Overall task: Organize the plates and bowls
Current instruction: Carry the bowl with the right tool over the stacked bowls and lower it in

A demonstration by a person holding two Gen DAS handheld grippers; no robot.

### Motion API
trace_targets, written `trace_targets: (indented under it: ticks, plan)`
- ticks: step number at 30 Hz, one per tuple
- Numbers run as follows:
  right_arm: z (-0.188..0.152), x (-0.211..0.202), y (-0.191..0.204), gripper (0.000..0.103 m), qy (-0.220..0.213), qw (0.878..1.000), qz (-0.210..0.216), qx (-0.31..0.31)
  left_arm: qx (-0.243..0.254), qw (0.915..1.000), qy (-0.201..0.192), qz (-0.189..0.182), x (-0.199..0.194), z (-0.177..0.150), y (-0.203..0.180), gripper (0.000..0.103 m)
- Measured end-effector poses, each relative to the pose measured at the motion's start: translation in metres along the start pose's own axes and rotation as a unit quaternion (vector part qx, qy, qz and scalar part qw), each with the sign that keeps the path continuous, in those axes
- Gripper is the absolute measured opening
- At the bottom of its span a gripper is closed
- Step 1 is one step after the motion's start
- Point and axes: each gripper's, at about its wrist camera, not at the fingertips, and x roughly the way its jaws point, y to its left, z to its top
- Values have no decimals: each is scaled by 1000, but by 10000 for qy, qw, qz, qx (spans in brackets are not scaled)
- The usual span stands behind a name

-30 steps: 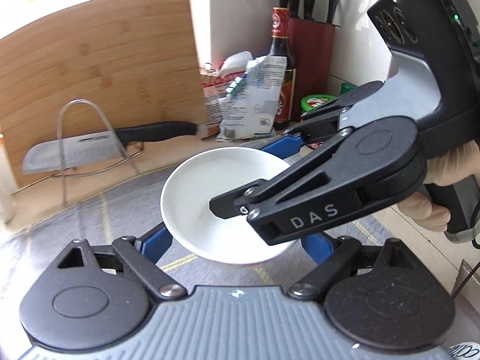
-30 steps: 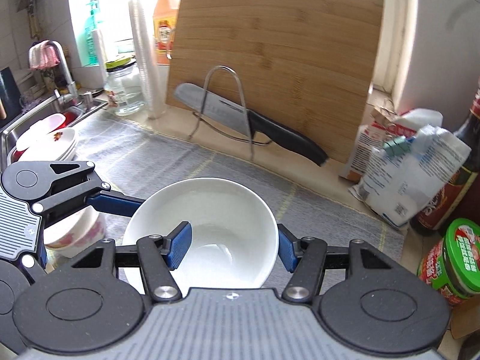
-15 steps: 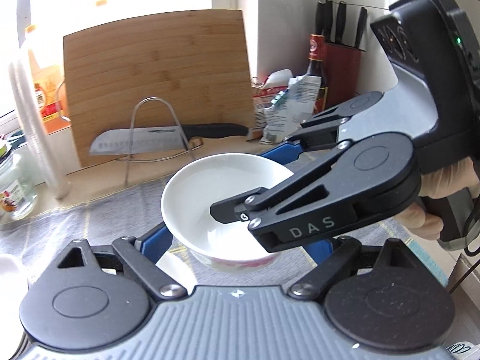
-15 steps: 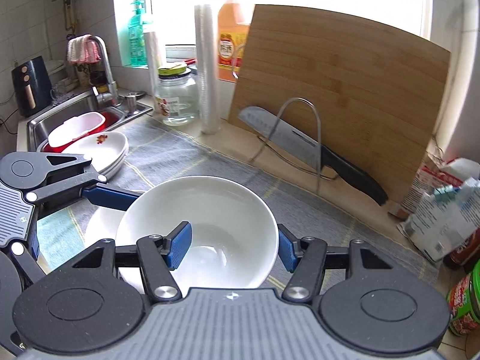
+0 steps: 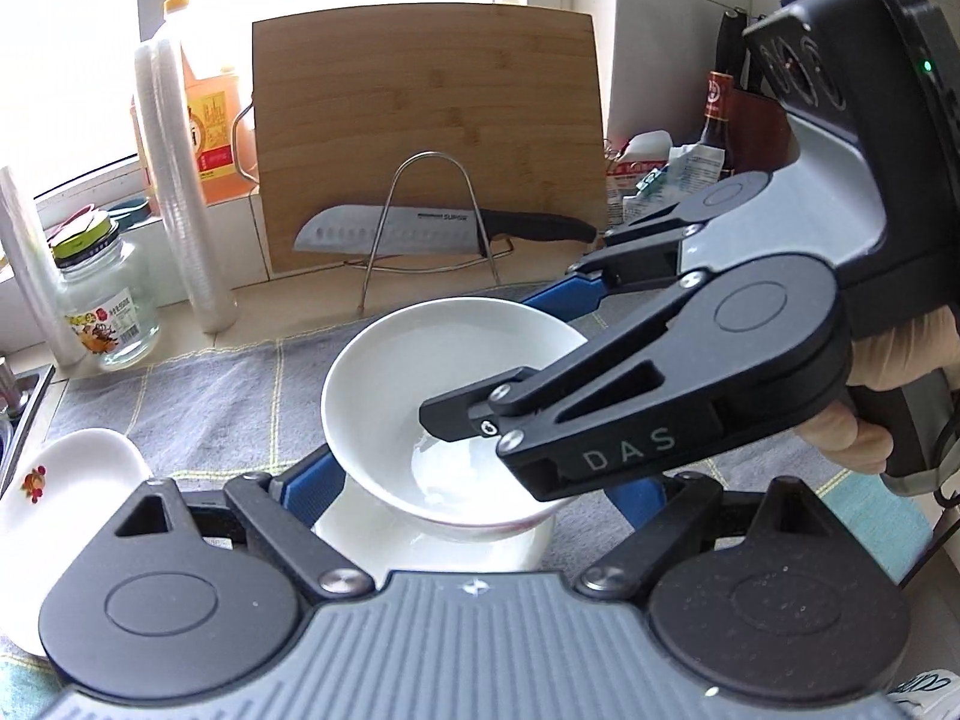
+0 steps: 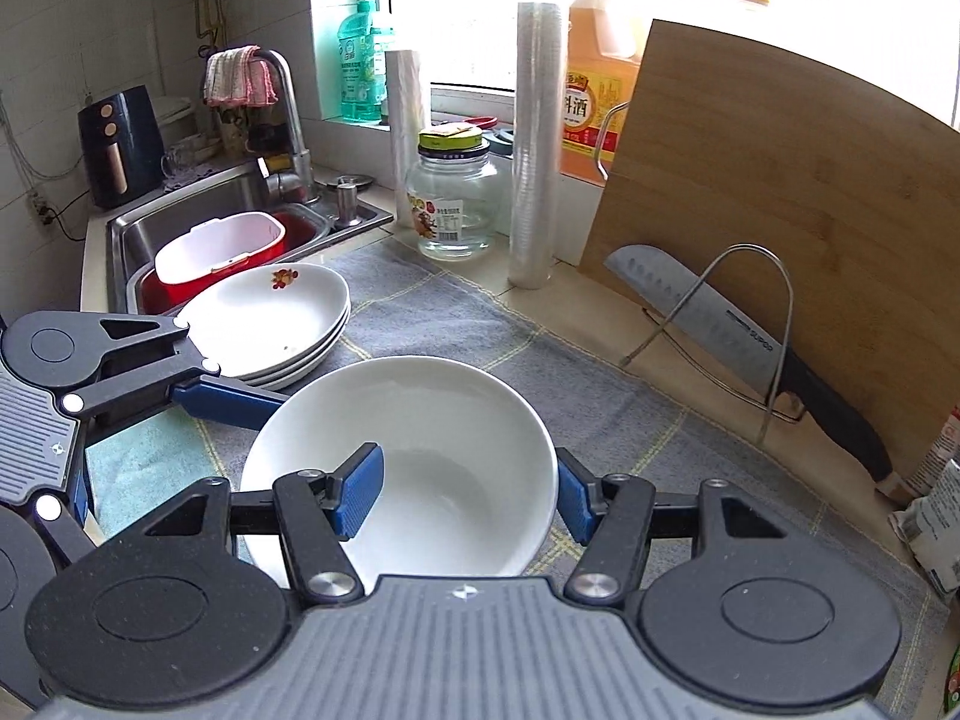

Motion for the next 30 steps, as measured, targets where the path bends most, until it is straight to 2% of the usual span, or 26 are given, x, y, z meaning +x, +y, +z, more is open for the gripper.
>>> trace_targets:
  ticks: [16,30]
  plan:
    - [-7,28,20,66,372,9993,10,-48,-37,9994,339,-93,11,-17,18,92]
    - [-8,33,25,67,408,9991,-90,-93,-13,9989,446,-125,15,-18,21,92]
